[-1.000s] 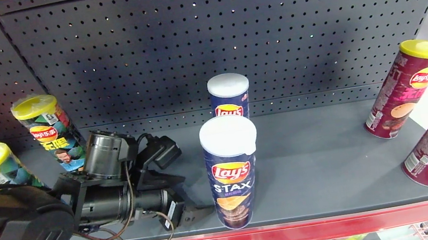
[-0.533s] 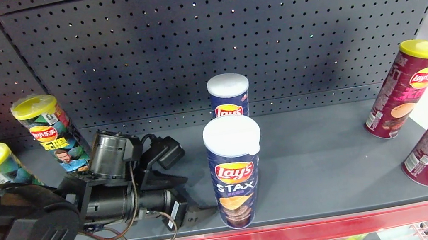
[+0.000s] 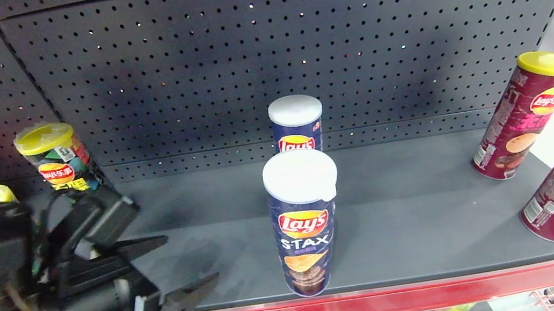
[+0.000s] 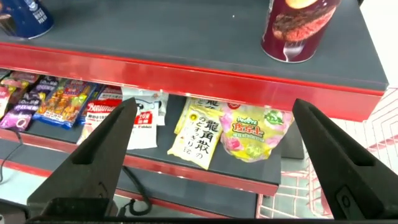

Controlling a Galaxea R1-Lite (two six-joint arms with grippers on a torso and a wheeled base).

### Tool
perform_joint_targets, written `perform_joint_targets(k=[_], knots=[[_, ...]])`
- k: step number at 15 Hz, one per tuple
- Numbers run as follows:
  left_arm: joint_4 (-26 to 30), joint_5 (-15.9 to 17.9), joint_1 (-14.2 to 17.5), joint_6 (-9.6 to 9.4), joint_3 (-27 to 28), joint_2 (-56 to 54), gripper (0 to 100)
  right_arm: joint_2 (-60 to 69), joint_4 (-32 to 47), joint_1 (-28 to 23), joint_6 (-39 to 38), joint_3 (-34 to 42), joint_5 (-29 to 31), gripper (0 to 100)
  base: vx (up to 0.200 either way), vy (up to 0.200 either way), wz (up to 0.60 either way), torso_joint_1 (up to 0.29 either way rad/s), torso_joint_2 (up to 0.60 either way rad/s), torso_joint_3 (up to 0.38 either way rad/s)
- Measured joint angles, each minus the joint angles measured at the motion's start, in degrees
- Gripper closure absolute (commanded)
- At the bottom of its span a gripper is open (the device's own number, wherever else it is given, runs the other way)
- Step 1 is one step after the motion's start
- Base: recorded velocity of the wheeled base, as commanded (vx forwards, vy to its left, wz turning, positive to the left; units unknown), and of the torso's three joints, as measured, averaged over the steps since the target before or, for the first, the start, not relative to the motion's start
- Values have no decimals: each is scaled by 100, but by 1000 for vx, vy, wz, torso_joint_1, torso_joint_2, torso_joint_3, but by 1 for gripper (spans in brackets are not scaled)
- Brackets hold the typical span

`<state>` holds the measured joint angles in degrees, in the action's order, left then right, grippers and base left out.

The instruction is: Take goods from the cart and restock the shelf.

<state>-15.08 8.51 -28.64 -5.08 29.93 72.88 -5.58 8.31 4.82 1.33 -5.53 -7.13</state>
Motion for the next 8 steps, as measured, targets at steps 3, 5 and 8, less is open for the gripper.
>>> perform_joint_targets(k=[3,5,8], knots=[[1437,-1006,201,218,-397,-2061,0,5,-263,2,230,91,-4,0,0,0,0,0,0,0],[2700,-1452,708,369,-524,-3451,0,10,-802,2,197,290,-9,0,0,0,0,0,0,0],[3924,-1625,2210,623,-744,-5030,0,5,-841,-16,-71,378,546,0,0,0,0,0,0,0]])
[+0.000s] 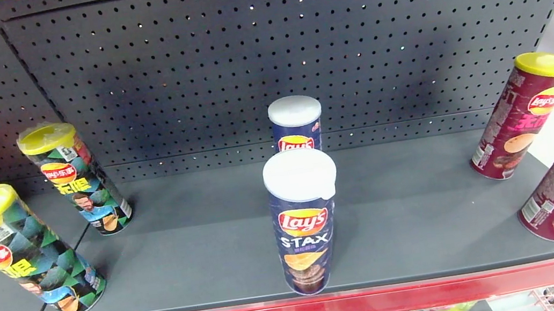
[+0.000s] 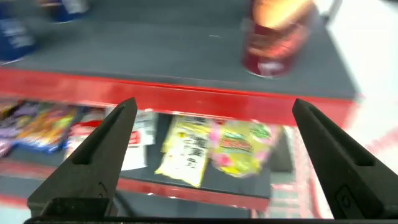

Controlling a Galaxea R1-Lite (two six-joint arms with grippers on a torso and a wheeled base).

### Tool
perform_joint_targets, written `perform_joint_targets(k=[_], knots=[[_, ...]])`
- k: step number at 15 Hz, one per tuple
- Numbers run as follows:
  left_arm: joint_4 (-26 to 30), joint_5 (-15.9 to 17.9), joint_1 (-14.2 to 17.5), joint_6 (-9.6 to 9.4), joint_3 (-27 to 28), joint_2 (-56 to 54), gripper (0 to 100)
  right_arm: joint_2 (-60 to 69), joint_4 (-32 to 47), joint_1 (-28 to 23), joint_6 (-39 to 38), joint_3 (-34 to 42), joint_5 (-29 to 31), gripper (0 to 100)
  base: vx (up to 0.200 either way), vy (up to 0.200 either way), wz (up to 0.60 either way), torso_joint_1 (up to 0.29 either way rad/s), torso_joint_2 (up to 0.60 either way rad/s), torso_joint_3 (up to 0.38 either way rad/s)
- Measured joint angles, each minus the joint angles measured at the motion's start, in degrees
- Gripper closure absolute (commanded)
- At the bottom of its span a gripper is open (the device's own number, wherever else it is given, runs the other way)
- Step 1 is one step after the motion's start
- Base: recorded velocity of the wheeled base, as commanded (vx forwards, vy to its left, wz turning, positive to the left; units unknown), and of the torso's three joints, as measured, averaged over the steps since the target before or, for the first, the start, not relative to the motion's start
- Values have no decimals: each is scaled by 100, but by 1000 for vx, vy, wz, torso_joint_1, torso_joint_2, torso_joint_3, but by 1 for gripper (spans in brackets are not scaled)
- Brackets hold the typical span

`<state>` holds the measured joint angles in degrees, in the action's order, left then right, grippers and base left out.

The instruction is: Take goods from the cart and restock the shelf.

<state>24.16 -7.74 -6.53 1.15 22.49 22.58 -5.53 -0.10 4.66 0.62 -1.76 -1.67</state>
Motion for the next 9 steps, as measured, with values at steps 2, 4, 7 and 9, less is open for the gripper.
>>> perform_joint_targets(k=[2,4,7,9], knots=[[13,288,445,16,-277,-792,0,5,-1,-48,57,11,156,0,0,0,0,0,0,0],[-627,547,500,-201,-764,-1423,0,11,-11,-69,145,24,547,0,0,0,0,0,0,0],[-2072,968,549,-196,-1855,-1881,0,17,-37,-74,115,41,-438,0,0,0,0,0,0,0],[-2367,845,623,-128,-2148,-2087,0,20,-20,-108,138,49,-435,0,0,0,0,0,0,0]])
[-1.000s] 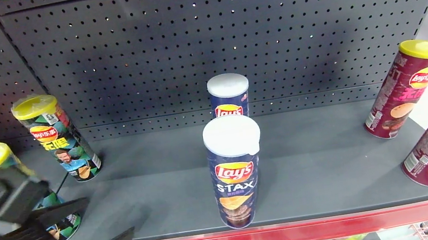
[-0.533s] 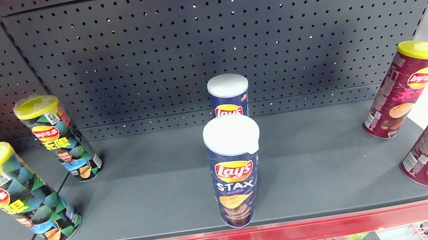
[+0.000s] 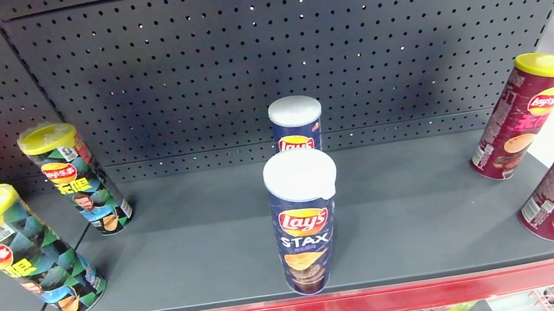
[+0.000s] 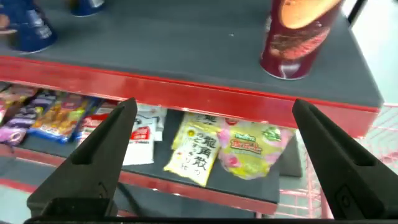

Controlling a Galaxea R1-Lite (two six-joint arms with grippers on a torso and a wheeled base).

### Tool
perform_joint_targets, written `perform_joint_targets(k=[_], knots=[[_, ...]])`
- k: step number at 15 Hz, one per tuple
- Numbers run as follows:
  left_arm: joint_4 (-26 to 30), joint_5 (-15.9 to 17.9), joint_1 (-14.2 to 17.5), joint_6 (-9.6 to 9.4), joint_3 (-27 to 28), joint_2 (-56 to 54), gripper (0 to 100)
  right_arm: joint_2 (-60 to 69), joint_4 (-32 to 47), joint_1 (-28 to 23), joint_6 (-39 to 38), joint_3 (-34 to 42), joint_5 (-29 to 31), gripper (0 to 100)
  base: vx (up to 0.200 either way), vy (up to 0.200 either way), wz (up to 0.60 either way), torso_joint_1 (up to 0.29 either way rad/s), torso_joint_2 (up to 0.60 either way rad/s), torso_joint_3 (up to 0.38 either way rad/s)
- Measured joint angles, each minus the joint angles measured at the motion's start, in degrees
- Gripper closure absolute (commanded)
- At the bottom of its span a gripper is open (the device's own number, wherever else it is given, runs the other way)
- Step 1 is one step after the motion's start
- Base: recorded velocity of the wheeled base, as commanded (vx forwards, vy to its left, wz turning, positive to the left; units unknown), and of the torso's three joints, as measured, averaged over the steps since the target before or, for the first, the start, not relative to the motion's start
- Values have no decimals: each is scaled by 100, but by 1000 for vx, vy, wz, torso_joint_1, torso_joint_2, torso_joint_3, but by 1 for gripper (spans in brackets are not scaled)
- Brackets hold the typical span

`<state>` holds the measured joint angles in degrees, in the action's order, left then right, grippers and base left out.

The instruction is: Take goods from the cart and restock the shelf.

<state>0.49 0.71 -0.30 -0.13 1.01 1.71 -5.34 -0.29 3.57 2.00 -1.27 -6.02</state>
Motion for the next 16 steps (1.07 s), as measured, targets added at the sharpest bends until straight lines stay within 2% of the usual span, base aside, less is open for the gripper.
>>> perform_joint_targets(k=[1,4,6,9,12,16], knots=[[-49,-157,20,27,-46,-63,0,44,5,-68,35,37,145,0,0,0,0,0,0,0],[-49,-119,35,16,-94,-144,0,355,9,-295,-216,111,156,0,0,0,0,0,0,0],[-49,-102,38,18,-99,-155,0,450,7,-339,-30,124,149,0,0,0,0,0,0,0],[-49,-111,38,18,-101,-161,0,501,11,-347,-173,124,189,0,0,0,0,0,0,0],[-49,-113,38,23,-101,-161,0,510,11,-350,-197,127,176,0,-200,0,0,10,1,4],[-49,-113,35,24,-101,-161,0,513,13,-350,-184,127,173,0,0,0,0,0,0,0]])
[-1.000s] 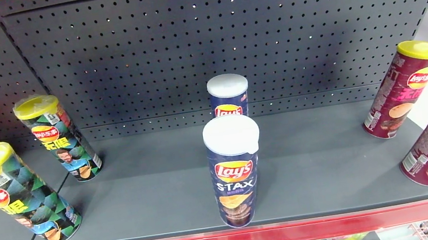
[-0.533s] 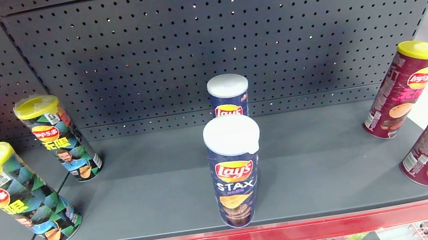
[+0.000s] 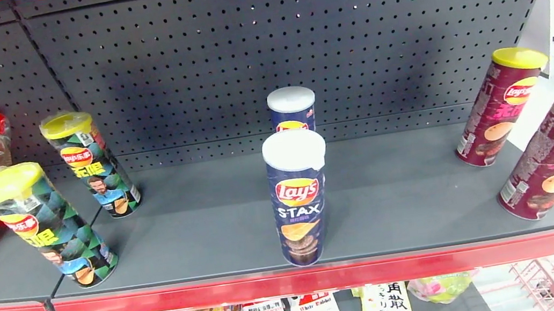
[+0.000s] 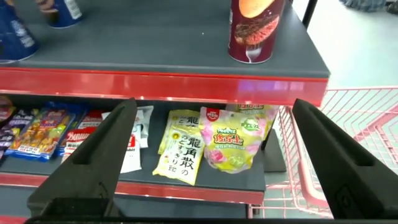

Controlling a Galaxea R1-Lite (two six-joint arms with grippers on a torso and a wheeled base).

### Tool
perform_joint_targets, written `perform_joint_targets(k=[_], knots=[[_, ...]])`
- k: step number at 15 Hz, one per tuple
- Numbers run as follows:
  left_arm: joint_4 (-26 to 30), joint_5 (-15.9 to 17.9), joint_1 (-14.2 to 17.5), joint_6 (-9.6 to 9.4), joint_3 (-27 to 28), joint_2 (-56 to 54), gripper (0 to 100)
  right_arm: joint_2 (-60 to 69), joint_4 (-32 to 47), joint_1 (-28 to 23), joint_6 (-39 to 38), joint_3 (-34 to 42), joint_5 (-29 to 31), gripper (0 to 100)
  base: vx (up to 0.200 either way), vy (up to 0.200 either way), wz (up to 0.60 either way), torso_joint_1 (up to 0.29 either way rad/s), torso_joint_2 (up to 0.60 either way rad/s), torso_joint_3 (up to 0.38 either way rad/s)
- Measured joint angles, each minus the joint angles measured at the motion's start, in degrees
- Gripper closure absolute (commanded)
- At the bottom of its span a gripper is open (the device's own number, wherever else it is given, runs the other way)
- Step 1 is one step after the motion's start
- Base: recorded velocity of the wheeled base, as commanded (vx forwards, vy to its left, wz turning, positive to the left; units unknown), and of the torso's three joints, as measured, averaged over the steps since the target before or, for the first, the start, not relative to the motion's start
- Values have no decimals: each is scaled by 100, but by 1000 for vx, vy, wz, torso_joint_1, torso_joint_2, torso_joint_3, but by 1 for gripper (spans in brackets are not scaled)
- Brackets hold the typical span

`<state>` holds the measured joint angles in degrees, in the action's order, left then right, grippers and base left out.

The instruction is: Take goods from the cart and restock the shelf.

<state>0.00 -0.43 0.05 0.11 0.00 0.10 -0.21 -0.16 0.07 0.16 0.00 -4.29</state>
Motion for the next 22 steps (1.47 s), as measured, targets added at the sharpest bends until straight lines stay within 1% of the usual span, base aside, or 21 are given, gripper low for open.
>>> perform_joint_targets(k=[1,2,22], knots=[[0,0,2,2,0,0,0,2,0,0,-5,0,5,0,0,0,0,0,0,0],[0,0,2,2,0,0,0,2,2,0,-9,0,6,0,0,0,600,22,2,2],[0,0,2,11,0,0,0,10,0,0,-16,0,0,0,0,0,0,0,0,0]])
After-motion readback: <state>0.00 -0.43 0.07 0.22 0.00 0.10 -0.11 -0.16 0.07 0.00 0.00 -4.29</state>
